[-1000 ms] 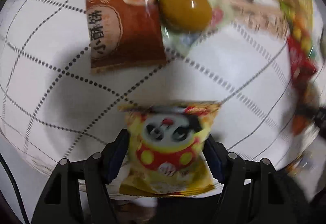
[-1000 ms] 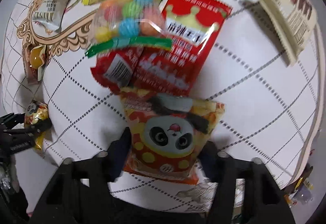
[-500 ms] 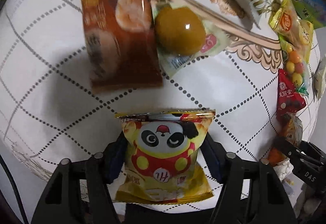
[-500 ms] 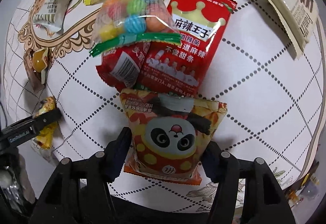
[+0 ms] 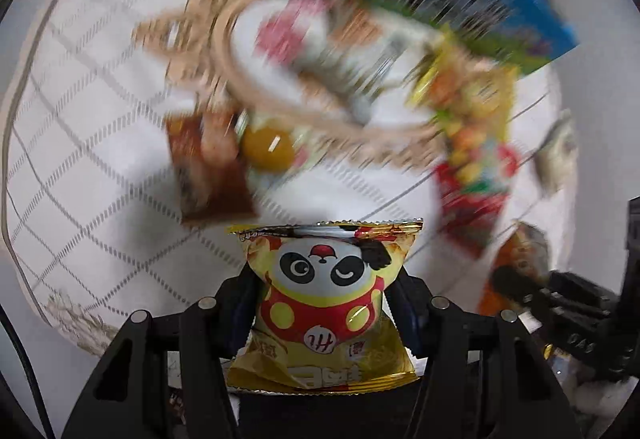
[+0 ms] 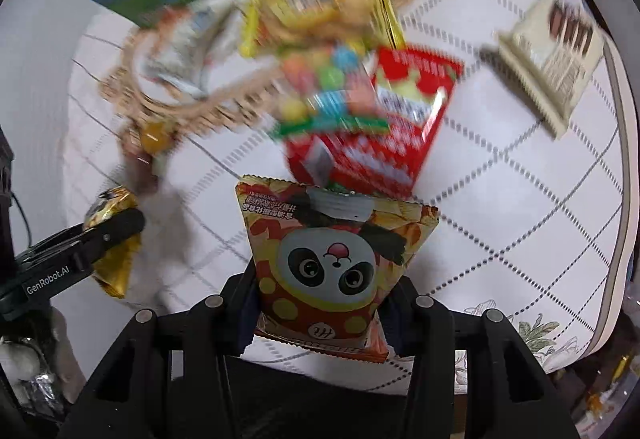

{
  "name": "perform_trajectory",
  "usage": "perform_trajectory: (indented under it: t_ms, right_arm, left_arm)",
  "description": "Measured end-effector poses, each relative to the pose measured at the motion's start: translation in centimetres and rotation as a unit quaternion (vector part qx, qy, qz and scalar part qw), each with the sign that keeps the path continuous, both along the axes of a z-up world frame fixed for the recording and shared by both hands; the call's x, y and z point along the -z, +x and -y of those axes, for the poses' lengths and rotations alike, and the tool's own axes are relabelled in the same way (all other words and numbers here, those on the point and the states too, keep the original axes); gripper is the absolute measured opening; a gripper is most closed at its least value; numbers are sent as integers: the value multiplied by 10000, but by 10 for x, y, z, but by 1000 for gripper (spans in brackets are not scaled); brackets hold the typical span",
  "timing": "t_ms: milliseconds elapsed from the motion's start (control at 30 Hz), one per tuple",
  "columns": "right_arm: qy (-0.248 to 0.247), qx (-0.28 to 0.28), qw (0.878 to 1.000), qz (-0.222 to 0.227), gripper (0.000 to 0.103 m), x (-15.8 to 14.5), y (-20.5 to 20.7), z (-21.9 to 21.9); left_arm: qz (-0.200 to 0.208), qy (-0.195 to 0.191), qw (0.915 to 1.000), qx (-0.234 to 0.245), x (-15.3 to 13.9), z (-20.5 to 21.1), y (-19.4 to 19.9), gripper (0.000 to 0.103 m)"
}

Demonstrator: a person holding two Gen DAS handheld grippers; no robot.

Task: Organize snacks
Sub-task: 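Carry both panda bags into the box and release them with both grippers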

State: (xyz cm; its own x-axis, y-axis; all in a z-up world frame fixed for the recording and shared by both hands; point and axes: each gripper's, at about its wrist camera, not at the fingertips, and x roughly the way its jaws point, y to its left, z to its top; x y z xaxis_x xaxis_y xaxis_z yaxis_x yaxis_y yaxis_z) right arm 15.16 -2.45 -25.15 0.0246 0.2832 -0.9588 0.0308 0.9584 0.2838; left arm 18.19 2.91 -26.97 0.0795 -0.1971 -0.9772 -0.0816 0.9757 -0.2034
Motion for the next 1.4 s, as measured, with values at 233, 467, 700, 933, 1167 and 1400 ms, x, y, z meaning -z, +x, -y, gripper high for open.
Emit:
perform_trajectory:
  t_ms: [233, 467, 700, 933, 1167, 1400]
  right_arm:
    - [350, 18, 9945, 992, 52, -91, 62, 28]
    - [-230, -117, 9842, 1752, 52, -142, 174, 53]
    - [-867, -168, 9808, 1739, 52, -119, 300, 69]
    - [-1284, -297, 9816, 1381, 52, -73, 364, 71]
    - [-1533, -316, 9822, 1042, 81, -34, 390, 73]
    - [-1550, -249, 9817, 1081, 98, -26, 390, 72]
  left_arm:
    - [779, -304, 9963, 180, -75, -2, 62, 56]
    - [1340, 108, 9908, 155, -130, -15, 155, 56]
    - [1212, 664, 9903, 155, -100, -31, 266, 56]
    - [676, 967, 9930, 43, -44, -50, 330, 56]
    - [460, 1186, 9919, 9, -9, -66, 350, 70]
    - [925, 1144, 9891, -48, -13, -71, 343, 95]
